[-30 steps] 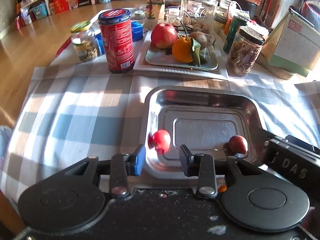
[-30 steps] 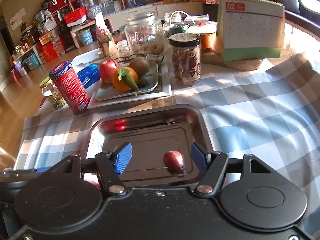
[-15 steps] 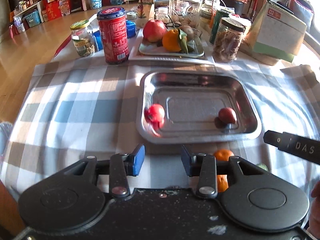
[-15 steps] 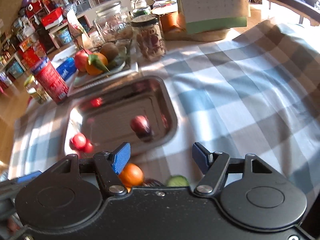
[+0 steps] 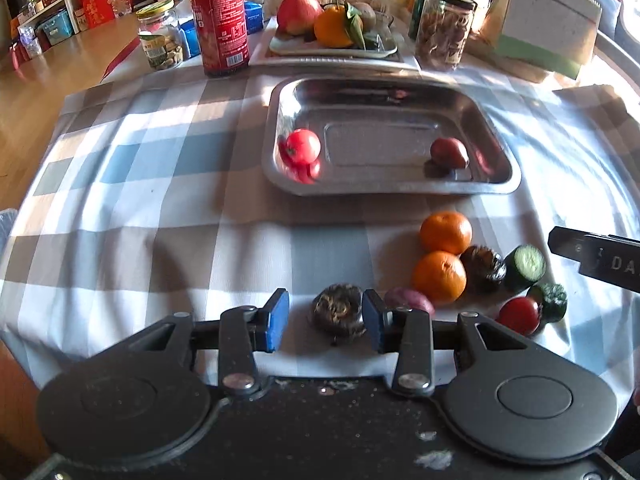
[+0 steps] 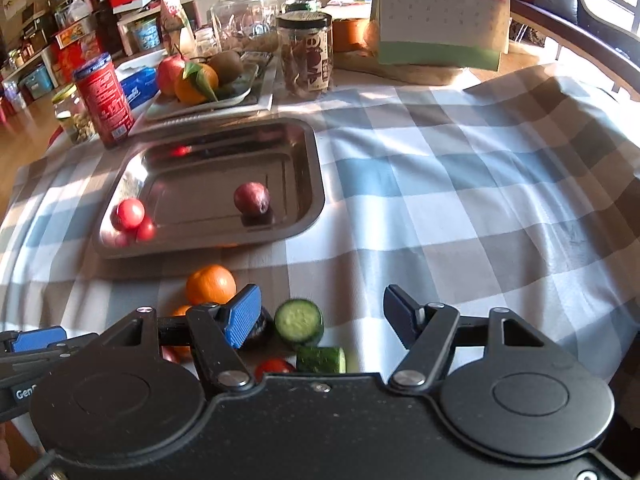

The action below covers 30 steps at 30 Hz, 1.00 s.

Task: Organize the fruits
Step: 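Move both open tools back toward the remaining fruit cluster, then grasp the dark passion fruit with the left tool while the right tool grasps a cucumber chunk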

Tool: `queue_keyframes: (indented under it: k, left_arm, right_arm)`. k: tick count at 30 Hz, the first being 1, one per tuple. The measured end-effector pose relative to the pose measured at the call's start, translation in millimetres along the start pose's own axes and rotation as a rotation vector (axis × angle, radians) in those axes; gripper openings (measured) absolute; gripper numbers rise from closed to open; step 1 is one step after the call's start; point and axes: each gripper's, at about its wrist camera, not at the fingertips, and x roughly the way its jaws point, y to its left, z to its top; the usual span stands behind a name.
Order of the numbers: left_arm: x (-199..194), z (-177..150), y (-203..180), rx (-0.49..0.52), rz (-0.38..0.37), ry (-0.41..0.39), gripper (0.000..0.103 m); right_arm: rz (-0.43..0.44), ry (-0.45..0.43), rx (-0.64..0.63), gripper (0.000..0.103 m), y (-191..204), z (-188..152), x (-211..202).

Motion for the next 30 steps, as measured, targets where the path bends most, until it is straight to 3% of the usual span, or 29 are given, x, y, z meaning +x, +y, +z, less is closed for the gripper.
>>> queue_keyframes:
  k: [11, 20, 30]
  left_arm:
    - [13.5, -13.4, 0.2, 0.017, -0.02, 0.027, 0.042]
    - [16.4, -19.8, -6.1, 0.088, -0.013, -0.011, 0.043]
    - [25.7, -26.8, -16.0, 0.141, -0.022, -0.005, 0.044]
  right_arm:
    - [0.047, 0.123, 0.044, 0.067, -6.1, -19.6, 14.5]
    - [0.027, 0.146, 0.127, 0.064, -15.9, -21.3, 22.3]
    - [-0.01, 0.088, 0.062, 0.064, -7.6, -24.1, 24.8]
